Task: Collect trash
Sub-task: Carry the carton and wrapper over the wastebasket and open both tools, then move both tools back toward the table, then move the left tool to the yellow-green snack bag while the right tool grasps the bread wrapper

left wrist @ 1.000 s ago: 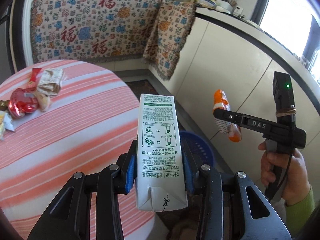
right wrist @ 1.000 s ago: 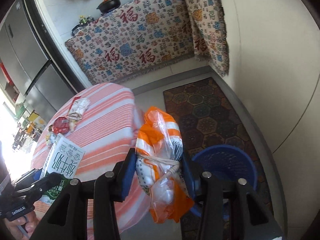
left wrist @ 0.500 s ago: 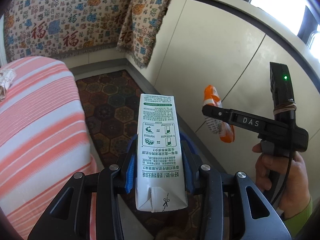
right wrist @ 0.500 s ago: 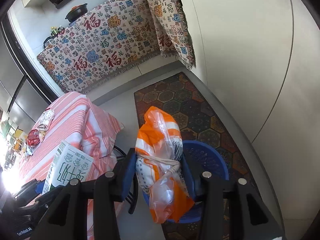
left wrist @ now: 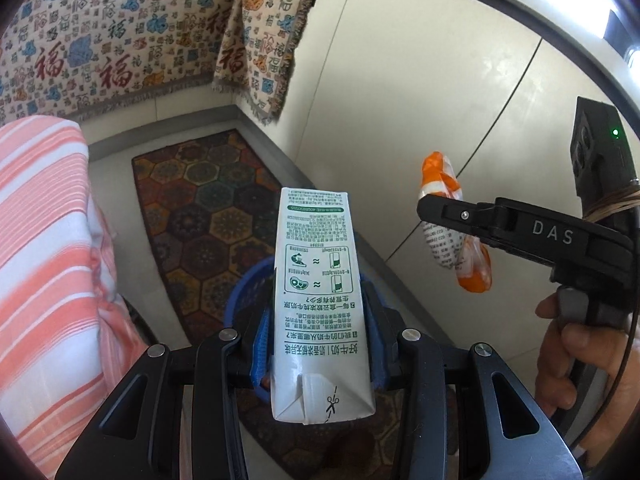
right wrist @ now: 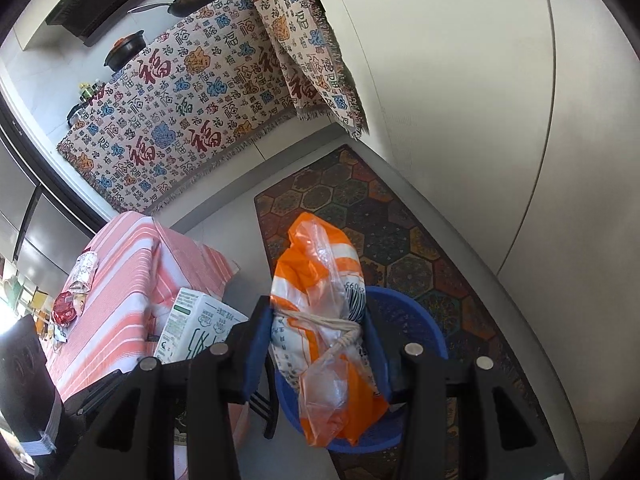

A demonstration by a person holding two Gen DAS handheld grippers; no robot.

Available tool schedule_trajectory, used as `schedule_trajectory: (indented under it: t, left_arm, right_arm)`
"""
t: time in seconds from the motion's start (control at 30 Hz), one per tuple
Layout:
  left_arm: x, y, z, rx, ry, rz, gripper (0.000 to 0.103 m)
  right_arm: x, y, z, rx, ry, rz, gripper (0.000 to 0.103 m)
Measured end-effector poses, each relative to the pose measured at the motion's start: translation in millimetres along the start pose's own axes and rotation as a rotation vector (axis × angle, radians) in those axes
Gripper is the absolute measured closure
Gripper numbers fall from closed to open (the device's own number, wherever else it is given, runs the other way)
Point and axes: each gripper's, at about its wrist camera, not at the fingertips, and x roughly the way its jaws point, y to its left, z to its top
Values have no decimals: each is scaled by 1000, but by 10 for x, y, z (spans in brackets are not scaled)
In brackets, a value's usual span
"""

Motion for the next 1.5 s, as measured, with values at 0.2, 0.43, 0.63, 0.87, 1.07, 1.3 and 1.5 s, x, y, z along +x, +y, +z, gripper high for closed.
schedule_trajectory:
  t: [0.2, 0.43, 0.63, 0.87, 1.07, 1.3, 1.5]
  left_arm:
    - [182, 11, -8, -4, 16, -28, 62]
    - [423, -28, 0, 13, 16, -71, 19]
    - [130, 120, 13, -63, -9, -37, 19]
    - [-897, 417, -115, -112, -90, 54, 6]
    - [-1446, 1156, -530, -163, -95, 275, 5]
    - [-1780, 2101, -1010, -291, -71, 514, 5]
    - [-1904, 2634, -1177, -321, -15, 598, 5]
  right_arm:
    - [39, -21, 37, 17, -5, 6, 56]
    - [-24, -99, 72, 74, -58, -5, 39]
    - [-164, -130, 127, 83, -121, -46, 39]
    - [-89, 369, 151, -87, -96, -145, 25]
    - [20, 1181, -107, -300, -76, -59, 25]
    - [120, 2382, -797, -526, -13, 139, 25]
    - [509, 3200, -1311, -704, 106, 128, 25]
